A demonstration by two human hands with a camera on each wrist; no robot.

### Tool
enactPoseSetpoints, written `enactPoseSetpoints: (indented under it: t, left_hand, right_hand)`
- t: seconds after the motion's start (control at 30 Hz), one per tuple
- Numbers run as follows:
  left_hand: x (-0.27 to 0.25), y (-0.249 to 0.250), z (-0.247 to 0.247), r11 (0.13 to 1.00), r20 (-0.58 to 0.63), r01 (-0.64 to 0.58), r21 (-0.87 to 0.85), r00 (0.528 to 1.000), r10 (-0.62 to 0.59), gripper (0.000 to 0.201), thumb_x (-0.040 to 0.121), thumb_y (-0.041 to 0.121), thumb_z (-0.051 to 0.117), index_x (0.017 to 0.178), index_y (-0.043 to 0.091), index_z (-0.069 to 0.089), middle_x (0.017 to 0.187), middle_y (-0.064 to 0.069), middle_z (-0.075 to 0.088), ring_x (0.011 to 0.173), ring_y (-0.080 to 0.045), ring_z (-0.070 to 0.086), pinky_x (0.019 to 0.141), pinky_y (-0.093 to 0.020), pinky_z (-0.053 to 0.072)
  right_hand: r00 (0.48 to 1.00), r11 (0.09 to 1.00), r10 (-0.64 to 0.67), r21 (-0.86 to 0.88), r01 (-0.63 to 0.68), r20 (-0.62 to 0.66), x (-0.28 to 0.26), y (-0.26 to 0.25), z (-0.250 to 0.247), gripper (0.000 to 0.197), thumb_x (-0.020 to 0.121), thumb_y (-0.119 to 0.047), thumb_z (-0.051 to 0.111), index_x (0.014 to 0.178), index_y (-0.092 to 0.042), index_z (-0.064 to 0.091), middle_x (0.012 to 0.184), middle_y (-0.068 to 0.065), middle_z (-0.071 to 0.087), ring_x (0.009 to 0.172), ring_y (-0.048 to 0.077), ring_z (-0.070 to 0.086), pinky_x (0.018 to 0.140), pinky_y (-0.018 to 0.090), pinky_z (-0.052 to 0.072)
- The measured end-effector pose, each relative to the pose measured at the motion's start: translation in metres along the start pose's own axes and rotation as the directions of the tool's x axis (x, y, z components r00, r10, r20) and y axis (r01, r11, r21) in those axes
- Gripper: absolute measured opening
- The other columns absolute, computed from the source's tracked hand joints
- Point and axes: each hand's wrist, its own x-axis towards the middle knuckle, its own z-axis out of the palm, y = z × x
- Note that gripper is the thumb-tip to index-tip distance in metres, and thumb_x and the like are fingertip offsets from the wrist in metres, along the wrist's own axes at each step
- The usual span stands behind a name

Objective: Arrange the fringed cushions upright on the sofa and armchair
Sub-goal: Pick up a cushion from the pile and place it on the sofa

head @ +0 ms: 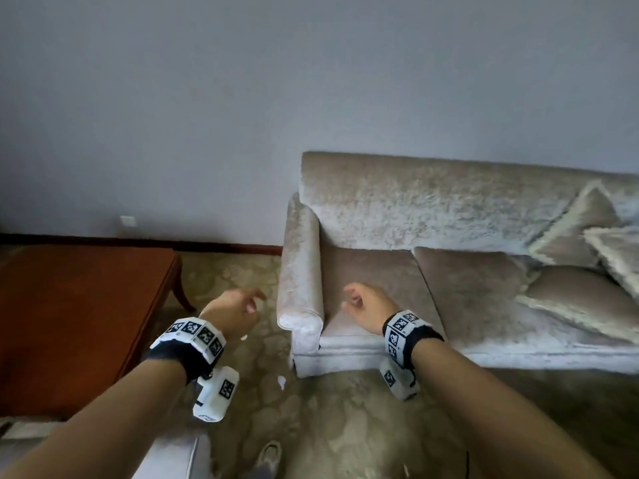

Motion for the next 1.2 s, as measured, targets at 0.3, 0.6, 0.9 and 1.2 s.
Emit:
enactPoseSetpoints:
  t: [0.3, 0.6, 0.9, 1.2]
  left_hand:
    - [0.208, 0.125, 0.029, 0.893, 0.194, -0.381, 0.239, 0.92, 0.34, 0.031, 0.087, 0.029, 0.056, 0.118, 0.034, 0.057, 0.108, 0.007, 0.063, 0.094, -0.013, 0.059, 0.082, -0.03, 0.05]
    - [0.32, 0.32, 0.109, 0.587, 0.483, -0.755, 0.293, 0.647, 0.59, 0.037, 0.089, 0.036, 0.053, 0.126, 0.034, 0.05, 0.118, 0.003, 0.06, 0.101, -0.017, 0.06, 0.085, -0.035, 0.052]
    - [0.351, 0.488, 0.204, 0.432, 0.536, -0.854, 0.292, 0.52, 0.666, 0.041, 0.09, 0.035, 0.053, 0.13, 0.03, 0.049, 0.122, 0.001, 0.057, 0.109, -0.019, 0.057, 0.087, -0.036, 0.05]
    - [0.395, 0.614, 0.279, 0.472, 0.56, -0.838, 0.274, 0.538, 0.63, 0.041, 0.089, 0.036, 0.055, 0.129, 0.031, 0.049, 0.123, 0.001, 0.054, 0.105, -0.018, 0.058, 0.087, -0.039, 0.052]
  right_hand:
    - [0.91, 0.92, 0.393, 0.068, -0.387, -0.134, 0.039, 0.111, -0.087, 0.043, 0.095, -0.037, 0.056, 0.134, -0.02, 0.052, 0.126, 0.001, 0.058, 0.109, 0.019, 0.058, 0.093, 0.034, 0.048]
    - [0.628, 0.676, 0.727, 0.127, -0.726, -0.279, -0.052, 0.222, -0.175, 0.041, 0.096, -0.044, 0.052, 0.133, -0.028, 0.047, 0.131, 0.001, 0.055, 0.111, 0.021, 0.059, 0.096, 0.04, 0.049]
    - [0.448, 0.546, 0.811, 0.212, -0.81, -0.376, -0.121, 0.361, -0.248, 0.042, 0.093, -0.045, 0.053, 0.132, -0.031, 0.05, 0.135, -0.004, 0.054, 0.113, 0.018, 0.058, 0.094, 0.043, 0.051]
    - [0.433, 0.532, 0.832, 0.274, -0.801, -0.348, -0.135, 0.497, -0.32, 0.04, 0.095, -0.041, 0.054, 0.132, -0.028, 0.049, 0.136, 0.001, 0.054, 0.116, 0.022, 0.057, 0.096, 0.041, 0.048]
